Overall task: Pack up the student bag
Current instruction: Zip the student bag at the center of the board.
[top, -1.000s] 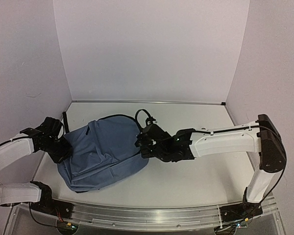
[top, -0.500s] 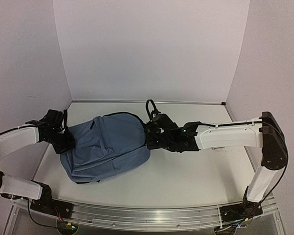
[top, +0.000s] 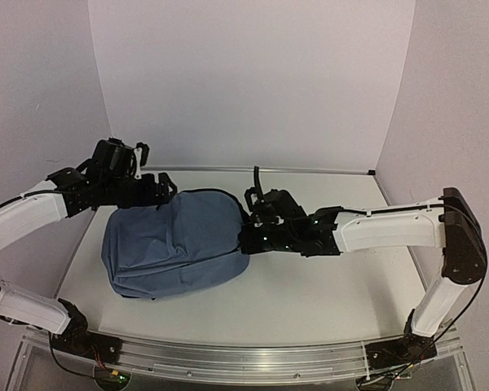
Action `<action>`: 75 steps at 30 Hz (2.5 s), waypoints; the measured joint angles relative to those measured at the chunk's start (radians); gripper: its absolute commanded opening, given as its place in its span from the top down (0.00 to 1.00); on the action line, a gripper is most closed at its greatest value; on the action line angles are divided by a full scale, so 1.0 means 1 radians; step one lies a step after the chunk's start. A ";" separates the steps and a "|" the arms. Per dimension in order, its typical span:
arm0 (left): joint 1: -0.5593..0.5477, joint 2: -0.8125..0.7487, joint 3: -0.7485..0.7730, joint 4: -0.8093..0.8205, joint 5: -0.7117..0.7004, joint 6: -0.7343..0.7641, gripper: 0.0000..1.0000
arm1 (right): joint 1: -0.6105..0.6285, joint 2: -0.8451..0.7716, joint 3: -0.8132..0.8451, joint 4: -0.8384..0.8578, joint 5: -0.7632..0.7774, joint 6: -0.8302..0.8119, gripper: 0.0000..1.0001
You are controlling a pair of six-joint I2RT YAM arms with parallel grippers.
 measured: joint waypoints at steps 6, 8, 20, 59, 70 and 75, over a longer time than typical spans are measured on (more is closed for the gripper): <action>-0.172 -0.014 -0.198 0.183 0.117 0.085 0.13 | -0.014 -0.009 -0.020 0.032 -0.040 0.017 1.00; -0.205 -0.014 -0.256 0.231 0.141 0.100 0.18 | -0.023 -0.011 -0.033 0.041 -0.050 0.026 1.00; -0.440 0.132 -0.307 0.446 0.095 0.208 0.49 | -0.049 -0.013 -0.084 0.111 -0.101 0.079 1.00; -0.532 0.374 -0.196 0.473 -0.043 0.214 1.00 | -0.122 -0.031 -0.135 0.161 -0.164 0.134 1.00; -0.630 0.374 -0.156 0.374 -0.033 0.191 1.00 | -0.225 -0.047 -0.162 0.161 -0.179 0.133 1.00; -0.654 0.374 -0.152 0.334 -0.003 0.181 1.00 | -0.265 -0.058 -0.174 0.161 -0.182 0.129 1.00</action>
